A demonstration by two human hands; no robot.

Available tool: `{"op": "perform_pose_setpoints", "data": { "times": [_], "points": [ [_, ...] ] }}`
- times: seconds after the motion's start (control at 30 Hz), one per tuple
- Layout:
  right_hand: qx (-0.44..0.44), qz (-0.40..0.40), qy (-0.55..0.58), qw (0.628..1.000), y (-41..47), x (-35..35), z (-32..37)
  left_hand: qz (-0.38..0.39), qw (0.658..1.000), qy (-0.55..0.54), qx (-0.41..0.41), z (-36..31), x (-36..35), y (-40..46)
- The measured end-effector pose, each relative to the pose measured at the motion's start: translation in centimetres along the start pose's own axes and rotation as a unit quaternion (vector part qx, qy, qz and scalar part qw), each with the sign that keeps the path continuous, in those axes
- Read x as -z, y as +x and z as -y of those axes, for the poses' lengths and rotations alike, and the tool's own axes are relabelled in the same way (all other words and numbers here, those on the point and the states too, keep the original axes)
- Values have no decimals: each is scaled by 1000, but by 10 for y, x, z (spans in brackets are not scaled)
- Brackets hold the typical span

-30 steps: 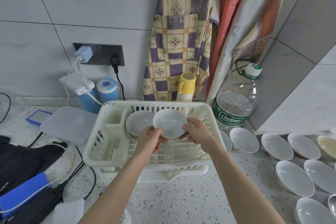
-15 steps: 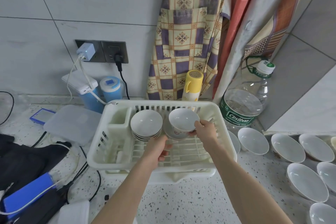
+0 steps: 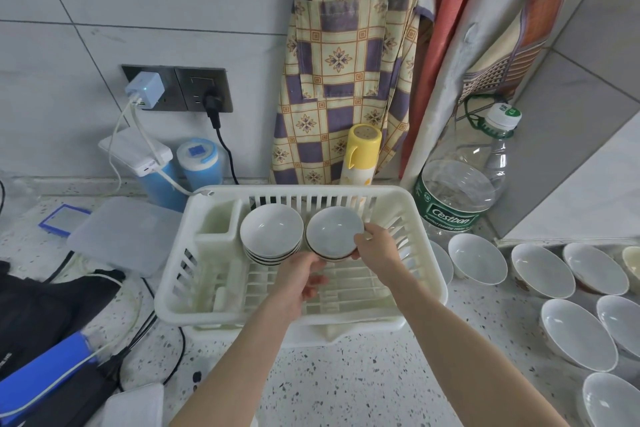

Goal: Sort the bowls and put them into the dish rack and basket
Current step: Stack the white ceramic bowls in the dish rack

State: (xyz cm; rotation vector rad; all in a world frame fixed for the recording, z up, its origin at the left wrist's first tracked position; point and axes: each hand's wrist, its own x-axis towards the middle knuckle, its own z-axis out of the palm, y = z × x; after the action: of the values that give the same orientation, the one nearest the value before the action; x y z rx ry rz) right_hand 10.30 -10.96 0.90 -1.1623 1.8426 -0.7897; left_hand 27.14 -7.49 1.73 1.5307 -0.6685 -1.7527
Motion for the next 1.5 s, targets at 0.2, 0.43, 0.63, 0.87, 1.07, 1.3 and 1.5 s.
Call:
{"op": "perform_pose_setpoints", "data": {
  "times": [0.2,0.43,0.63,0.87,1.07,1.3,1.5],
  "points": [
    [-25,4,13,1000,1,1,1,5,1000,-4,11,-5,-1,-5],
    [-47,19,33,998,-4,3,4,14,1000,-8,21,-11,0,-14],
    [-51,41,42,997,-30,24,20,36,999,0,23,-15,-1,-29],
    [24,39,147,988,-78,69,36,13,996,-83,-24,-9,1,-63],
    [78,30,200,976,-105,124,22,49,990,-119,-52,-4,-39,-91],
    [17,-71,304,950,-110,196,-44,157,977,124,-70,32,-133,-121],
    [-115,-86,316,938,-102,241,-112,113,977,175,36,74,-210,-99]
  ]
}}
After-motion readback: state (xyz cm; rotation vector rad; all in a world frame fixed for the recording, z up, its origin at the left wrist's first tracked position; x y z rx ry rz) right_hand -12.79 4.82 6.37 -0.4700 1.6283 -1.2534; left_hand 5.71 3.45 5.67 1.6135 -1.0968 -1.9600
